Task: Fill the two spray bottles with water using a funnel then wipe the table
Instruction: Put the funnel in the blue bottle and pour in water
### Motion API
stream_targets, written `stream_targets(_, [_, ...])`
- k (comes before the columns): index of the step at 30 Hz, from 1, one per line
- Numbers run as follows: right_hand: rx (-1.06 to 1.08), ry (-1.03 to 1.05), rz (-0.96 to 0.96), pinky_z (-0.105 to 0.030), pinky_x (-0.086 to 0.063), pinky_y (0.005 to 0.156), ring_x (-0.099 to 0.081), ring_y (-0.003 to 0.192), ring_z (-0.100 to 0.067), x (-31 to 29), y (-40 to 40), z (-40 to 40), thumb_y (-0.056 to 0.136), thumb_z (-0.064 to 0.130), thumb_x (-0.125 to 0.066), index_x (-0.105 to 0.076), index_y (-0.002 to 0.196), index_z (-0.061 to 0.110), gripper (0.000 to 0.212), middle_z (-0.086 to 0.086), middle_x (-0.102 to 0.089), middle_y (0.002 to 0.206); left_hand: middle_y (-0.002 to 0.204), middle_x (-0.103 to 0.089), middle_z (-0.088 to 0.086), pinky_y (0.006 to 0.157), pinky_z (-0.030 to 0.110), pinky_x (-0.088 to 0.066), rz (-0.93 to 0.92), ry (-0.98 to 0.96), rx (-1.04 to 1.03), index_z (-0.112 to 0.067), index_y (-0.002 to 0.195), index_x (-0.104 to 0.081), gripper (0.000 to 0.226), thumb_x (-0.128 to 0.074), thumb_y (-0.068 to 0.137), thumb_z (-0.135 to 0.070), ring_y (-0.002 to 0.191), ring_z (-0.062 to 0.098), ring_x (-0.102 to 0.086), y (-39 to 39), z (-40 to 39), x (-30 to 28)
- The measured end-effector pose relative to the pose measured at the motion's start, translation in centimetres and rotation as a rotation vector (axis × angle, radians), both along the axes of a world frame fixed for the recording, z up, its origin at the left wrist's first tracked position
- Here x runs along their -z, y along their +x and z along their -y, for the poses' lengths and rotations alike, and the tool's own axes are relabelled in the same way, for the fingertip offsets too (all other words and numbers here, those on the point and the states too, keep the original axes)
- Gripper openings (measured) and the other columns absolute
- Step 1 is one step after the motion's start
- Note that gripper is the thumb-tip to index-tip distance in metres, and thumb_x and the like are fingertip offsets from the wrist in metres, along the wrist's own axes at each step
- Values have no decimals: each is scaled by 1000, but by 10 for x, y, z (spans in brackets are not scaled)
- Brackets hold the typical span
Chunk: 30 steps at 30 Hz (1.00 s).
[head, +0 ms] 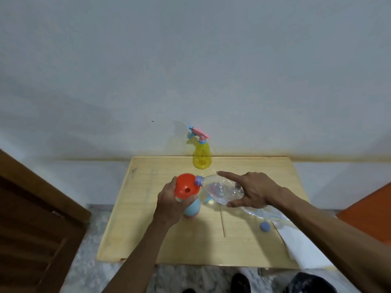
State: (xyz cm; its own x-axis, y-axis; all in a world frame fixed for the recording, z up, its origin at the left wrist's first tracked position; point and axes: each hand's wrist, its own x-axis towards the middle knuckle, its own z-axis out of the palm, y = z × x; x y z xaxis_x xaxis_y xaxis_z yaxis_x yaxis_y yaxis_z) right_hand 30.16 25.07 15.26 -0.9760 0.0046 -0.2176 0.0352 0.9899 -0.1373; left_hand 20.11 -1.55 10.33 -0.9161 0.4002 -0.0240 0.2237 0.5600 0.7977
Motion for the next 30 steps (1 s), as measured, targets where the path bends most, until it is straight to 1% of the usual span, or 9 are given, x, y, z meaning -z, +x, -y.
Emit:
stream_targets(3, [0,37,6,-36,-53,75,-66,94,-28,-1,-1,2,75,86,-53,-1,153,60,97,1,-74,101,109,-64,1,76,23,-43,12,-20,17,-20,135,-53,83,-81,67,-57,98,20,-60,-4,0,-1])
stream_targets(5, [-4,50,6,-35,-50,71,-66,94,-29,-2,-2,2,75,85,-54,-2,154,58,97,2,-74,100,104,-64,0,70,15,-40,-2,-27,24,-20,127,-56,70,-85,71,-48,93,19,-59,-6,-1,-2])
stream_targets(8, [-9,78,6,-35,-47,68,-66,91,-29,-5,-3,3,76,84,-54,-3,155,57,97,1,-72,91,100,-63,-1,66,9,-36,-34,-46,55,-21,120,-58,63,-85,71,-48,89,17,-58,-10,0,-6])
stream_targets(12, [-13,105,20,-34,-44,66,-66,88,-29,-10,-5,5,77,83,-54,-4,155,55,97,-2,-70,88,102,-60,-3,67,8,-36,-60,-59,81,-19,122,-57,64,-85,72,-45,90,14,-55,-12,0,-10])
stream_targets(16, [-26,113,18,-34,-43,67,-66,91,-29,-13,-6,5,78,82,-55,-4,155,56,96,-3,-72,92,107,-60,-1,74,22,-40,-55,-66,86,-19,126,-55,67,-84,73,-47,95,16,-55,-12,0,-10])
stream_targets(18, [-34,123,20,-33,-42,66,-66,91,-29,-15,-7,5,78,81,-55,-4,155,55,96,-3,-72,92,108,-59,0,72,21,-39,-49,-70,86,-18,128,-54,68,-84,73,-46,96,16,-55,-12,0,-10])
stream_targets(21, [-47,142,25,-33,-41,65,-66,91,-30,-18,-9,5,78,82,-55,-4,156,55,96,-4,-72,93,107,-58,-2,68,13,-38,-44,-66,94,-19,129,-54,68,-84,74,-45,96,15,-55,-11,0,-12])
stream_targets(25, [-61,150,27,-33,-43,66,-66,90,-29,-20,-10,5,79,82,-55,-4,156,54,97,-3,-72,94,109,-57,-2,78,25,-41,-45,-62,87,-17,132,-52,71,-84,74,-44,99,16,-54,-10,1,-12])
stream_targets(30, [-68,168,25,-33,-42,66,-66,91,-30,-21,-11,4,78,83,-54,-4,156,54,97,-4,-72,96,113,-56,-2,82,26,-39,-45,-56,79,-15,136,-51,77,-84,74,-46,101,14,-51,-8,0,-12])
